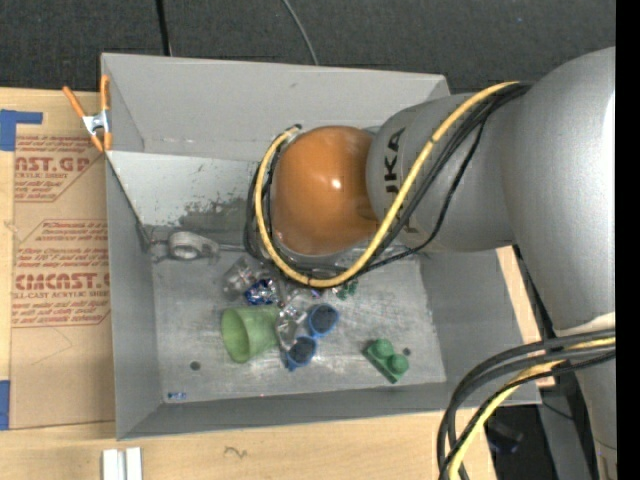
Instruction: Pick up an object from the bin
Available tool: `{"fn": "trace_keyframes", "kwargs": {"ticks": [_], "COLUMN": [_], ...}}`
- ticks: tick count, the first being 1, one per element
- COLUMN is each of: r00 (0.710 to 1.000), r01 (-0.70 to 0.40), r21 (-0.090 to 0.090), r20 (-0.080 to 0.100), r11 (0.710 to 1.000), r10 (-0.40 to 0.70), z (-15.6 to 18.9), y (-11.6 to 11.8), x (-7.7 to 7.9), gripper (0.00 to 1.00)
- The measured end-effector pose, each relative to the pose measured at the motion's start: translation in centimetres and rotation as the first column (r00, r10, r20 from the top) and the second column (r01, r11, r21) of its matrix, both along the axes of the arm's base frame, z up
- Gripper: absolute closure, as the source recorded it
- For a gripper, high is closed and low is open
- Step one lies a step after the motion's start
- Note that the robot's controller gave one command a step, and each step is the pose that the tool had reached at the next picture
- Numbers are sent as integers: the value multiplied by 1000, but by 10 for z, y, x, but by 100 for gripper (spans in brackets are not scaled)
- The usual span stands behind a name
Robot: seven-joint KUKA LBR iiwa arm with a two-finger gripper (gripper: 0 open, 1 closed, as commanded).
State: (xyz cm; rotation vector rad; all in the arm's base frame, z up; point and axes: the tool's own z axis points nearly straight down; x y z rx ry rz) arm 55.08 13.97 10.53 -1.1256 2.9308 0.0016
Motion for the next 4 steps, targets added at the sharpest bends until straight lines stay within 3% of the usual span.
{"fn": "trace_keyframes", "kwargs": {"ticks": [1,2,3,4], "r00": [998,1000,1000,1000], "r01": [-69,20,24,24], "r21": [-1,1,1,1], "r20": [-2,1,4,4], "r11": [998,1000,1000,1000], "r10": [69,-20,-24,-24], "z": [-34,-33,-31,10], "y": [14,45,44,45], "x": [11,34,35,36], "gripper": [0,0,100,100]}}
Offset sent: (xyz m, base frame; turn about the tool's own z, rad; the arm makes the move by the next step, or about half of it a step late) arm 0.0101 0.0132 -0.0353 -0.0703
